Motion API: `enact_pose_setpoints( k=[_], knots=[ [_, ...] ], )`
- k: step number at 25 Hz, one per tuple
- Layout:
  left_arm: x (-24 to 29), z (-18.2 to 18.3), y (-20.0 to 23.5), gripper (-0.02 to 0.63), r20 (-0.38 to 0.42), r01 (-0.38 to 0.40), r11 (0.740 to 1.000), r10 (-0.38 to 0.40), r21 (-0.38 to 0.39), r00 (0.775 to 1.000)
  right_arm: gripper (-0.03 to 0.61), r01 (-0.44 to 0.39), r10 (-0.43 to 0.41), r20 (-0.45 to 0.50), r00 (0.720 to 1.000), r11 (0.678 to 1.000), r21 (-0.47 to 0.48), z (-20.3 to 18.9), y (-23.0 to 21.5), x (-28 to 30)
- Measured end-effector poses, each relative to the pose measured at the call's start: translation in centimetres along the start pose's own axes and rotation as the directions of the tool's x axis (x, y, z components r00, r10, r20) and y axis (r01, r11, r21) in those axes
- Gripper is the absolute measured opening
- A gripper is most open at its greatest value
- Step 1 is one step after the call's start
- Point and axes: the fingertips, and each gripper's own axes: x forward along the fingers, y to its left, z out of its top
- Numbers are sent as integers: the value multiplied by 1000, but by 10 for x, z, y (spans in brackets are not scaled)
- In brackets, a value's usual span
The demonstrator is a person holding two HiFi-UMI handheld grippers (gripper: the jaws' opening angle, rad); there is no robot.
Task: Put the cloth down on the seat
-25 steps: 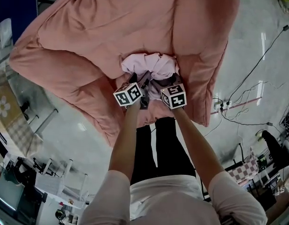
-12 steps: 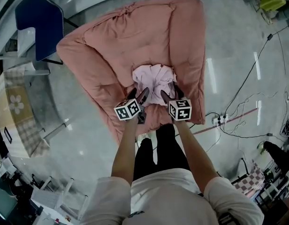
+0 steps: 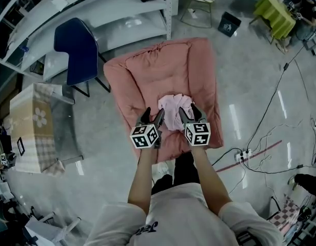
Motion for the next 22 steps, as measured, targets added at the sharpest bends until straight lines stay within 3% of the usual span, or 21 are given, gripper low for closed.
enact_pose_setpoints(
  k=[5, 10, 17, 22],
  knots=[
    [-69, 57, -27, 197, 127, -9, 1000, 7, 14, 992, 184, -18, 25, 129, 991, 998, -53, 66, 43, -50],
    [-127, 91, -58, 106, 215, -43, 988, 10, 149, 977, 110, -62, 83, 232, 969, 994, -95, 112, 92, -95],
    [-189, 130, -85, 55, 330, -86, 969, 5, 232, 944, 41, -143, 193, 308, 931, 974, -177, 143, 148, -143],
    [-218, 155, -86, 50, 395, -126, 958, 15, 257, 919, 32, -152, 213, 309, 927, 966, -209, 147, 171, -154]
  ],
)
